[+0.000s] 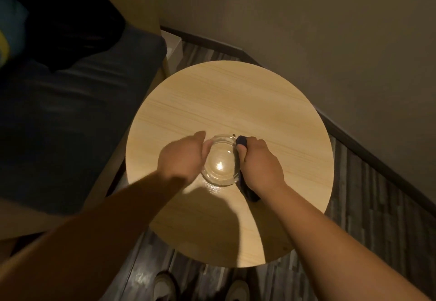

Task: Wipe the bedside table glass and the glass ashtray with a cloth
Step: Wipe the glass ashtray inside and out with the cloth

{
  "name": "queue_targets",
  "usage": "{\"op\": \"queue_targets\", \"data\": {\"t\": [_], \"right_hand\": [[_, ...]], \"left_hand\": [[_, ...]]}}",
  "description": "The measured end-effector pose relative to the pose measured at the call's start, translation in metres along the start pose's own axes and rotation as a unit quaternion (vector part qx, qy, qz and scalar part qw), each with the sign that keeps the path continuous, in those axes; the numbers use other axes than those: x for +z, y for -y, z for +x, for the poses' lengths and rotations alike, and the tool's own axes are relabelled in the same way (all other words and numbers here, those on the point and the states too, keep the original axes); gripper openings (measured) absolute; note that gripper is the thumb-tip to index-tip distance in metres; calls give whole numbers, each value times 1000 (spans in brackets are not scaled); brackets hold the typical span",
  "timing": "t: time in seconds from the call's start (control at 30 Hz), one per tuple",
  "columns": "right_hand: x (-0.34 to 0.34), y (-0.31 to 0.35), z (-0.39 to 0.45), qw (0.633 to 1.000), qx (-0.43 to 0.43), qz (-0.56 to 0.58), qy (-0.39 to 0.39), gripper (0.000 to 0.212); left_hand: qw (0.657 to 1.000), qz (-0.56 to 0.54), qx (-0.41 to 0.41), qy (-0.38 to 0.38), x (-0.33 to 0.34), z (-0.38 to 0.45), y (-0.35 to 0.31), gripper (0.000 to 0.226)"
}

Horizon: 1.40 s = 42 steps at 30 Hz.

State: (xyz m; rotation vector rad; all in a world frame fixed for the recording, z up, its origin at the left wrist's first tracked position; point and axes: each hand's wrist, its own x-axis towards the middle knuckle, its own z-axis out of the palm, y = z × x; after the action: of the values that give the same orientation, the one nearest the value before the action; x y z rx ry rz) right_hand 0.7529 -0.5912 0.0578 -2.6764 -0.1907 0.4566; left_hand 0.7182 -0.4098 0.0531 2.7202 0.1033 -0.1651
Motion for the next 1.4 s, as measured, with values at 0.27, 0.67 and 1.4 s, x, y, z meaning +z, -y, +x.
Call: {"op": "queue_targets", "data": {"t": [0.27, 0.67, 1.4], "right_hand": [[4, 1, -5, 998, 15, 53, -5, 33], [-9, -2, 32, 995, -43, 74, 43, 33], [-14, -3, 51, 986, -53, 151, 51, 35]], "left_hand": [[994, 42, -99, 18, 15, -23, -13, 14], [995, 67, -1, 79, -5, 20, 7, 21], [983, 105, 118, 88, -10, 41, 19, 21]]}}
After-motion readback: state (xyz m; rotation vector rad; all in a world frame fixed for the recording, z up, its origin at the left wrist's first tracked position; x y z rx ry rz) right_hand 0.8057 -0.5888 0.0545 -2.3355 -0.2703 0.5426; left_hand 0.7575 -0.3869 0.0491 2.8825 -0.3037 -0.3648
